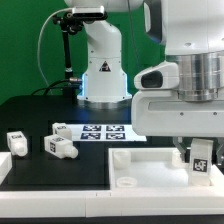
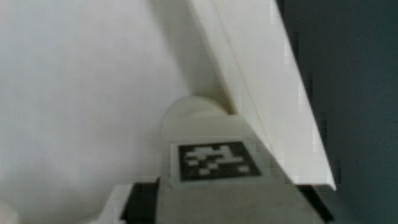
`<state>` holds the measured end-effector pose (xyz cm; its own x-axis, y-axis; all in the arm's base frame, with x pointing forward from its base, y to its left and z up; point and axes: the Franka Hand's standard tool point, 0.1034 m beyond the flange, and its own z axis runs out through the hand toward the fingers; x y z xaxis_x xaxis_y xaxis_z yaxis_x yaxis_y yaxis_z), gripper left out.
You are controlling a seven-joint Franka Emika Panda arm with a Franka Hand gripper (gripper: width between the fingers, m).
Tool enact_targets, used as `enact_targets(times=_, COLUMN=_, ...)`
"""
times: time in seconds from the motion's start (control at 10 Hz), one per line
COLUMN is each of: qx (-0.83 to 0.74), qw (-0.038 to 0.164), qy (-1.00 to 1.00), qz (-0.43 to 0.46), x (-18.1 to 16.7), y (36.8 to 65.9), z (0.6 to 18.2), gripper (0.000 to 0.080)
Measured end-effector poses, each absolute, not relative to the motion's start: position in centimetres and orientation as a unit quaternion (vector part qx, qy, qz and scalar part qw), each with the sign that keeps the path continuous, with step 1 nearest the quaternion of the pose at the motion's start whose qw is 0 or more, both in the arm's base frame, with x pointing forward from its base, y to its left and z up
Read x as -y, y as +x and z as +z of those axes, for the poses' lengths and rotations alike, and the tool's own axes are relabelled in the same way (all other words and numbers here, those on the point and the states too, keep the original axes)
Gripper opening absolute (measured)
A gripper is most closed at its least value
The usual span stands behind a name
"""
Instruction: Assemble one leg
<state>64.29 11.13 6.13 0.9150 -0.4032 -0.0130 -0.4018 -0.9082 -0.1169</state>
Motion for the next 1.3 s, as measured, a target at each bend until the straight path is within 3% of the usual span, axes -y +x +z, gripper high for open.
enact_targets(times=0.3, qx=-0.256, qw=0.063, qy=-0.965, qz=0.007, x=-10.7, y=64.22, z=6.16, gripper=0.0285)
enact_targets(times=0.6, qx=-0.373, qw=0.096, qy=-0.923, qz=0.025, x=-10.69, y=64.25, z=6.14, gripper=0.0285)
enact_targets(times=1.2, qx=-0.367, qw=0.089, qy=-0.926, qz=0.009, x=-10.85, y=64.09, z=6.06, gripper=0.0287)
enact_targets(times=1.3, qx=-0.436, qw=0.087, qy=-0.896, qz=0.022, x=-11.04, y=63.95, z=6.17, gripper=0.0287)
